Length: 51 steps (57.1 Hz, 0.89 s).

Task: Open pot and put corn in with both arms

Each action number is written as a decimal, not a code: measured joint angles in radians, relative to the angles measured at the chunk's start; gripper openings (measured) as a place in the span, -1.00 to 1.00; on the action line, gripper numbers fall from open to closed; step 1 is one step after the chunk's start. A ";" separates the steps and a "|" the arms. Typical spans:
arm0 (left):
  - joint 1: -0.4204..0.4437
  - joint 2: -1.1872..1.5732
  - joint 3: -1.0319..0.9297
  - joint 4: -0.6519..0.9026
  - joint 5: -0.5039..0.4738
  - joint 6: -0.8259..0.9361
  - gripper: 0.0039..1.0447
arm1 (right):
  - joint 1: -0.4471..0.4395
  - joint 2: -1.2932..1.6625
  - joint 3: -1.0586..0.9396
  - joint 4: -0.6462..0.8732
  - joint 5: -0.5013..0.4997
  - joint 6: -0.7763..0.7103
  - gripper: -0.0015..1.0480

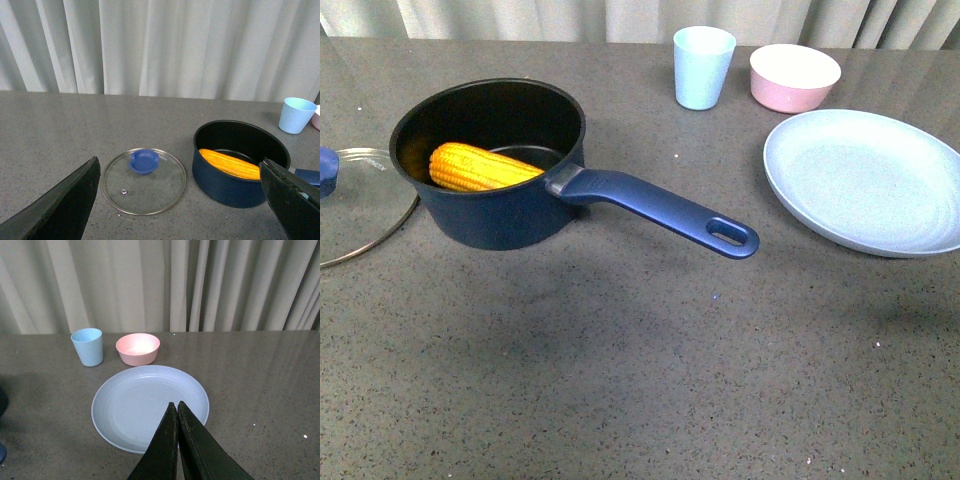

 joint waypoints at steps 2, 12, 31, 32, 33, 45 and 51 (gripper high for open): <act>0.000 0.000 0.000 0.000 0.000 0.000 0.84 | 0.000 -0.024 0.000 -0.024 0.000 0.000 -0.96; 0.000 0.000 0.000 0.000 0.000 0.000 0.84 | 0.000 -0.108 0.000 -0.106 0.000 0.000 -0.96; 0.000 0.000 0.000 0.000 0.000 0.000 0.84 | 0.000 -0.228 0.000 -0.225 0.000 0.000 -0.96; 0.000 0.000 0.000 0.000 0.000 0.000 0.84 | 0.000 -0.232 0.000 -0.230 0.000 0.000 -0.96; 0.000 0.000 0.000 0.000 0.000 0.000 0.84 | 0.000 -0.238 0.000 -0.235 0.000 0.000 -0.96; 0.000 0.000 0.000 0.000 0.000 0.000 0.84 | 0.000 -0.408 0.000 -0.426 0.000 0.000 -0.96; 0.000 0.000 0.000 0.000 0.000 0.000 0.84 | 0.000 -0.430 0.000 -0.434 0.000 0.000 -0.96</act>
